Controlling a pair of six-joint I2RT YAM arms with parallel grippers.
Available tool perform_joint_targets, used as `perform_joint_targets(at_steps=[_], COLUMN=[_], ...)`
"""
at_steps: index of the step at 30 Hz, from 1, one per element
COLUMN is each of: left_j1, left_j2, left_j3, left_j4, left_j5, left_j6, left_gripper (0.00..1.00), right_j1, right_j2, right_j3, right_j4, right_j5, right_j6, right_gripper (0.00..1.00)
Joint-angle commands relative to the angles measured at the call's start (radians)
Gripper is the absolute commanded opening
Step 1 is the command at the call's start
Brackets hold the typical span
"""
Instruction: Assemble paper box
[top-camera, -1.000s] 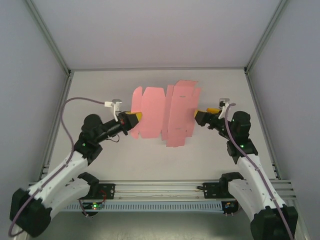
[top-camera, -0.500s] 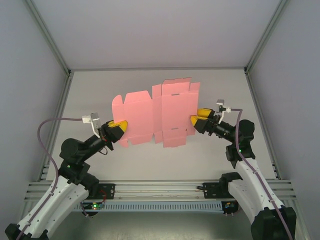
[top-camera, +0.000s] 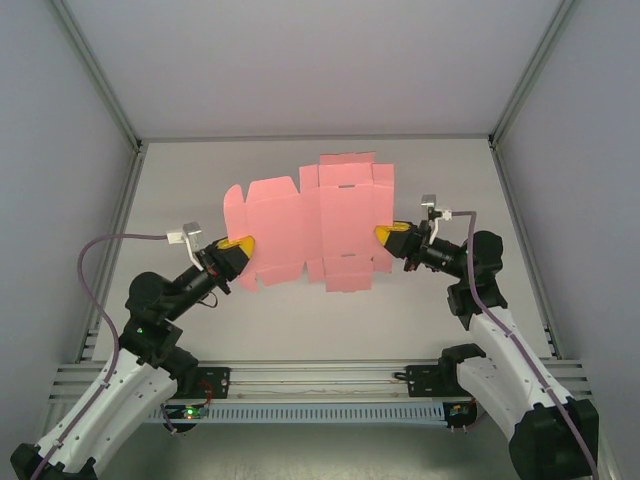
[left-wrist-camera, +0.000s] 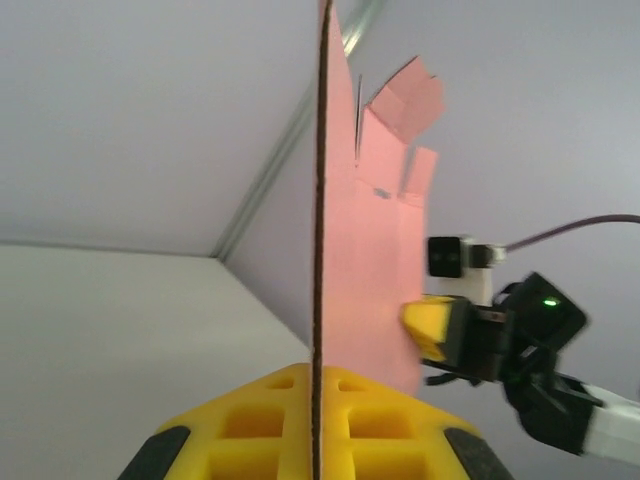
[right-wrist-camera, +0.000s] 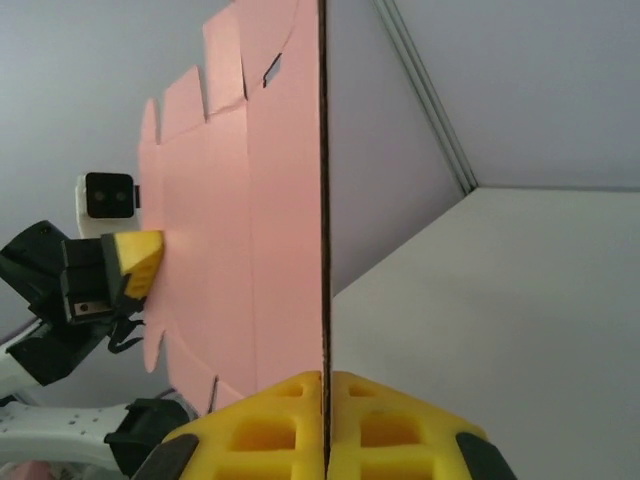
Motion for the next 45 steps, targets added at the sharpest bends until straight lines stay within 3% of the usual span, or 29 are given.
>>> perform_joint_targets(at_steps=[1,2,4,7,9,12,15,20,27,29,35,38,42,45], left_j1=[-0.012,-0.012,-0.012,-0.011,-0.011,-0.011,-0.012,-0.009,0.021,0.022,0.028,0.029,0.028,0.027], left_j2=[0.003,0.011,0.028,0.049,0.068,0.113,0.183,0.281,0.430,0.490,0.752,0.849,0.906,0.941], left_j3=[0.052,0.073,0.109,0.167,0.218,0.280,0.312,0.326,0.348,0.365,0.495,0.517,0.502,0.520], left_j4=[-0.269,-0.374,-0.557,-0.764,-0.857,-0.905,-0.891,-0.836,-0.713,-0.674,-0.643,-0.565,-0.450,-0.490], left_j5=[-0.290,-0.381,-0.563,-0.751,-0.812,-0.836,-0.837,-0.777,-0.624,-0.591,-0.518,-0.413,-0.176,-0.186], left_j6=[-0.003,-0.005,-0.031,-0.056,-0.055,-0.076,-0.065,-0.051,0.011,0.041,0.162,0.245,0.341,0.373], left_gripper=[0.49,0.79,0.99,1.00,1.00,1.00,1.00,1.00,1.00,1.00,1.00,1.00,1.00,1.00], right_j1=[0.015,0.027,0.064,0.154,0.224,0.294,0.298,0.343,0.438,0.463,0.476,0.478,0.476,0.469], right_j2=[-0.016,-0.013,0.006,0.070,0.123,0.208,0.325,0.581,0.699,0.711,0.702,0.708,0.735,0.732], right_j3=[0.106,0.139,0.211,0.294,0.318,0.382,0.507,0.669,0.590,0.573,0.554,0.561,0.592,0.595], right_j4=[-0.252,-0.367,-0.602,-0.858,-0.961,-1.073,-1.222,-1.315,-0.926,-0.863,-0.858,-0.876,-0.923,-0.920], right_j5=[0.058,0.090,0.167,0.161,0.142,0.211,0.292,0.636,0.954,0.974,0.837,0.823,0.842,0.832], right_j6=[-0.189,-0.272,-0.431,-0.645,-0.776,-0.893,-1.022,-1.265,-1.511,-1.532,-1.545,-1.547,-1.537,-1.519], right_gripper=[0.00,0.00,0.00,0.00,0.00,0.00,0.00,0.00,0.00,0.00,0.00,0.00,0.00,0.00])
